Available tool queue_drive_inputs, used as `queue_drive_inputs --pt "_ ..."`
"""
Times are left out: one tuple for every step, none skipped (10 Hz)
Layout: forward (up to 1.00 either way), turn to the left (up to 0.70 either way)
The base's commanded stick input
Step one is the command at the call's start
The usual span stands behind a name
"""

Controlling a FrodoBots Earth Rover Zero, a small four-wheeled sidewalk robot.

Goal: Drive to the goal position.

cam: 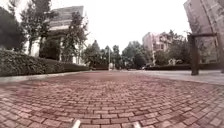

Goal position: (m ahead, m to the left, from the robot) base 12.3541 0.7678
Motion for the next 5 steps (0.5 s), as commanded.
queue_drive_inputs --pt "0.70 0.00" --pt "0.70 0.00" --pt "0.70 0.00" --pt "0.70 0.00" --pt "0.70 0.00"
